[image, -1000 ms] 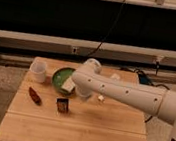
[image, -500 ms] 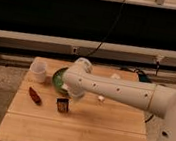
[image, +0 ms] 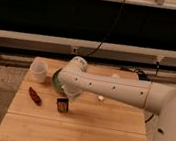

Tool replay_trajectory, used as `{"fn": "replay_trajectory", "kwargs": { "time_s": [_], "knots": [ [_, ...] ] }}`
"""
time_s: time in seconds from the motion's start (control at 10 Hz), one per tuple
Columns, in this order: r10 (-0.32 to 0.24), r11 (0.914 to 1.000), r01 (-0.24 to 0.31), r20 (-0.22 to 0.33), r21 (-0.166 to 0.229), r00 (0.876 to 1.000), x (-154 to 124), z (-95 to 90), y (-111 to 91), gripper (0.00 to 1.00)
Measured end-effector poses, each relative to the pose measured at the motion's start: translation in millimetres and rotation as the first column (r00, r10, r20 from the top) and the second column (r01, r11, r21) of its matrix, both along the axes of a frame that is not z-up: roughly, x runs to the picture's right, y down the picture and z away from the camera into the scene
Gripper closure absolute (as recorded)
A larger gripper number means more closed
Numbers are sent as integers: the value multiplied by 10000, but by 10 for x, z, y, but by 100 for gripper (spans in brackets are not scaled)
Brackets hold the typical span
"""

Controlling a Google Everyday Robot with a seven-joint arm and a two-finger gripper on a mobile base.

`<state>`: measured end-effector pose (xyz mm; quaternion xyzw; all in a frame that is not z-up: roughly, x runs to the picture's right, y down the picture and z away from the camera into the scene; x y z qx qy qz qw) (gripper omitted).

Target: Knock the eraser over

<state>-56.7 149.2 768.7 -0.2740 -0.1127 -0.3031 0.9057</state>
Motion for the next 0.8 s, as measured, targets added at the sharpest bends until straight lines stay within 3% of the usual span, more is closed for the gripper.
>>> {"fn": "replay_trajectory", "kwargs": {
  "time_s": [0.8],
  "knots": [
    [-296, 9995, 292, 430, 87, 9986, -207, -21, -63, 97]
  ]
}}
